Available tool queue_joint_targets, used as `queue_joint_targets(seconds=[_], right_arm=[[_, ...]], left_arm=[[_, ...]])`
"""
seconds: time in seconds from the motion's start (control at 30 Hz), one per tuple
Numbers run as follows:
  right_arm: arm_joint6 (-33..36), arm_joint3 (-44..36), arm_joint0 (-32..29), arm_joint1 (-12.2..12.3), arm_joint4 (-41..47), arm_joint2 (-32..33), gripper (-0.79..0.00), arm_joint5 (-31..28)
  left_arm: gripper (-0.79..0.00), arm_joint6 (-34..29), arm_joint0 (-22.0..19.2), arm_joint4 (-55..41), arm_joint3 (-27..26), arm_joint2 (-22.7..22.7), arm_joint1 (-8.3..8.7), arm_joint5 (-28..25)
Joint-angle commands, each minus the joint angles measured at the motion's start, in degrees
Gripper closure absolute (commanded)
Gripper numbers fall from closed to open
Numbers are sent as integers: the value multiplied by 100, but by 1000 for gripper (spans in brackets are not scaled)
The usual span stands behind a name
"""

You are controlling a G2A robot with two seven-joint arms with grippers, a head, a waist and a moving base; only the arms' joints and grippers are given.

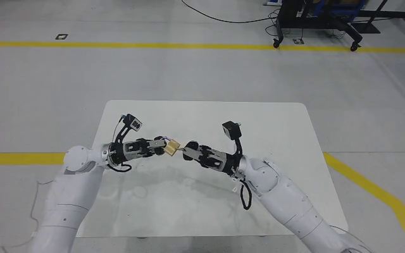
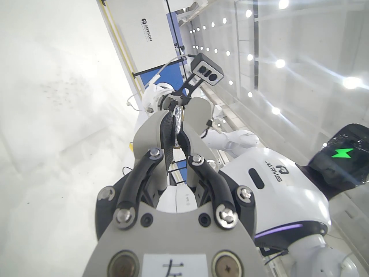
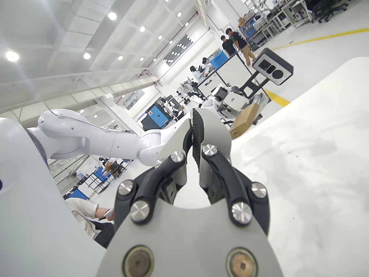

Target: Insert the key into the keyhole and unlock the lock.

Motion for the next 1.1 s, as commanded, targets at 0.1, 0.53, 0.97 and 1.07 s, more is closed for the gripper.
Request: queue_joint_targets(seconds=[0.1,0.53,0.97,1.07], right_arm=[[-59,67,11,-30,-80,-64,0,-244],[-184,356,180,-126,-72,-207,0,-304],[-181,621,291,-169,109,-181,0,-284],[-135,697,349,-179,197,-175,0,-301]], left_arm=[[0,-208,-60,-123,109,97,-17,-41],[0,-526,-186,-241,141,369,-52,125],[0,-568,-232,-153,62,565,-15,167],[0,-568,-249,-131,55,610,0,167]])
